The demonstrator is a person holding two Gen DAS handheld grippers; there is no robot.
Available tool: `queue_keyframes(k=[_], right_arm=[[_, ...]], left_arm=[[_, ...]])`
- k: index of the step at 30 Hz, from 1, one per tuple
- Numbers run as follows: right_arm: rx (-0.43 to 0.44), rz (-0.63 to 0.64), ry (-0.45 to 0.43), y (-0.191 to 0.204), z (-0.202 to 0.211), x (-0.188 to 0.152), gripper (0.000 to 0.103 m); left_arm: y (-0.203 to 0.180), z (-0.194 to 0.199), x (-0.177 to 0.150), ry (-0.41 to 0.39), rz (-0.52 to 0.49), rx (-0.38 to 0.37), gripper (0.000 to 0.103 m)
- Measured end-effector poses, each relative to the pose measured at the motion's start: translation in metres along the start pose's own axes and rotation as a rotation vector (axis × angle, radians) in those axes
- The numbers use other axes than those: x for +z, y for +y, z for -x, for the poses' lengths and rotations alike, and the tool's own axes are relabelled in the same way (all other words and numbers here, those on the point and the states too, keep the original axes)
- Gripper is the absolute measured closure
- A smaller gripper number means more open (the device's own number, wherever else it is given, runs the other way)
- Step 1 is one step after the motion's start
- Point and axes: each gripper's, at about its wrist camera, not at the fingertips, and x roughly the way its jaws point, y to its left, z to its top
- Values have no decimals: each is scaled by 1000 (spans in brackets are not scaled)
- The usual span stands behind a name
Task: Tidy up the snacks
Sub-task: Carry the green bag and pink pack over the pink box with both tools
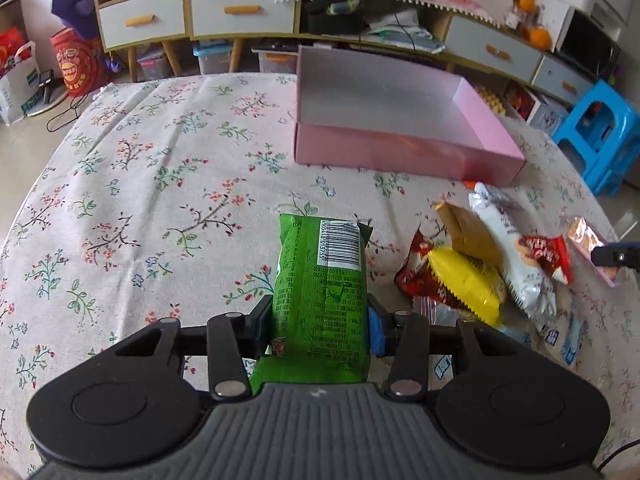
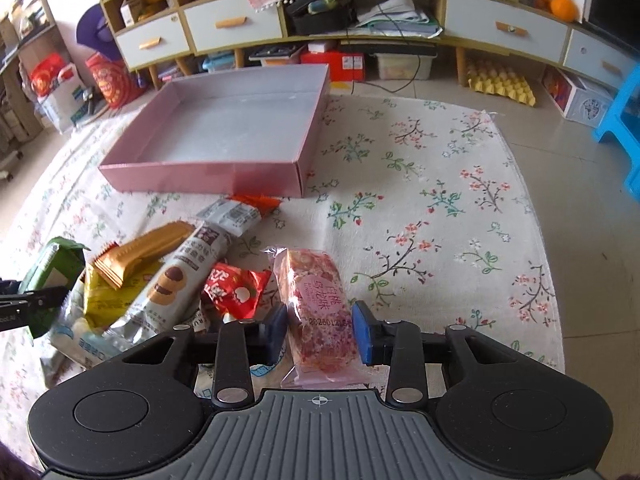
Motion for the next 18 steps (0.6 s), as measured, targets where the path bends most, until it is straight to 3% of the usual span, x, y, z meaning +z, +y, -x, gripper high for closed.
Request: queue_keyframes(k=[8, 18], right_arm=[[-8, -20, -10, -5, 4, 0, 69], [-12, -37, -18, -7, 6, 1, 69]], left_arm=[[4, 3, 6, -37, 9, -14, 61], [12, 2, 11, -45, 12, 25, 61]])
